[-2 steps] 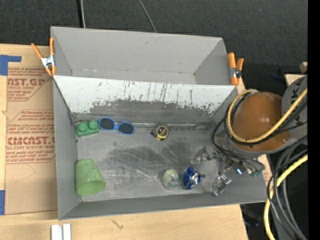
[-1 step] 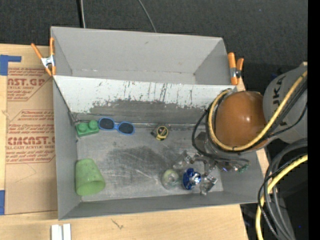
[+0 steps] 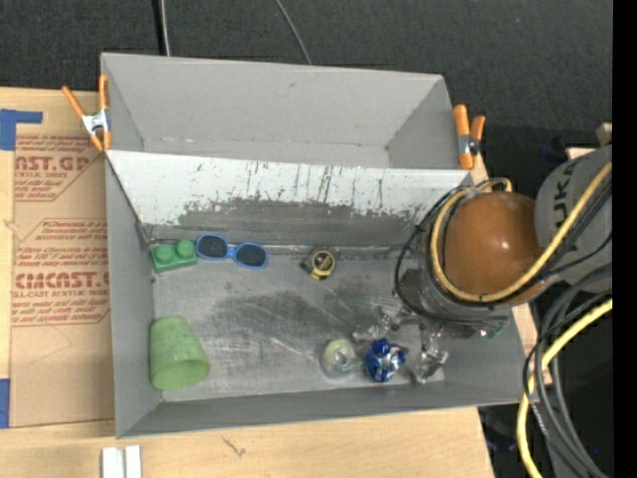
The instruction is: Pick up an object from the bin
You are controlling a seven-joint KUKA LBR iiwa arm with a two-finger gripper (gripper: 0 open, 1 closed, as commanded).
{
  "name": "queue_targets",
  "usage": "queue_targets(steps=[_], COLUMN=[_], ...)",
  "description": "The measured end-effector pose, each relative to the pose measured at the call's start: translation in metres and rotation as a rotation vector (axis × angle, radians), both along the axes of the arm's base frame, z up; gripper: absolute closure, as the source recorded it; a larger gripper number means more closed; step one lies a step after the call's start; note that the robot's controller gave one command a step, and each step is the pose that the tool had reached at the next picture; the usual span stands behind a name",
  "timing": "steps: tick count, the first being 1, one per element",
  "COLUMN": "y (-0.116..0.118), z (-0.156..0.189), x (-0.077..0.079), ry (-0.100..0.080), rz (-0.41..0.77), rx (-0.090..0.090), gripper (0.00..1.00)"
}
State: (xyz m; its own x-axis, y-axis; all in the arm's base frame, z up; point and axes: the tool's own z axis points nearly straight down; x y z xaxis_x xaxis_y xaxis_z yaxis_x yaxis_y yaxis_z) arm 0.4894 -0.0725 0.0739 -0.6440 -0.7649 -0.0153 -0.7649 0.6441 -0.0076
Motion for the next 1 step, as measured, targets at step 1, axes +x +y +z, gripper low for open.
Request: queue_targets(steps=[1], y=[0.0349], z=[-0.0003], x=[-0.0038], ry=[0.0], rz=[0.355], rx=[-0.013], gripper=[0.0])
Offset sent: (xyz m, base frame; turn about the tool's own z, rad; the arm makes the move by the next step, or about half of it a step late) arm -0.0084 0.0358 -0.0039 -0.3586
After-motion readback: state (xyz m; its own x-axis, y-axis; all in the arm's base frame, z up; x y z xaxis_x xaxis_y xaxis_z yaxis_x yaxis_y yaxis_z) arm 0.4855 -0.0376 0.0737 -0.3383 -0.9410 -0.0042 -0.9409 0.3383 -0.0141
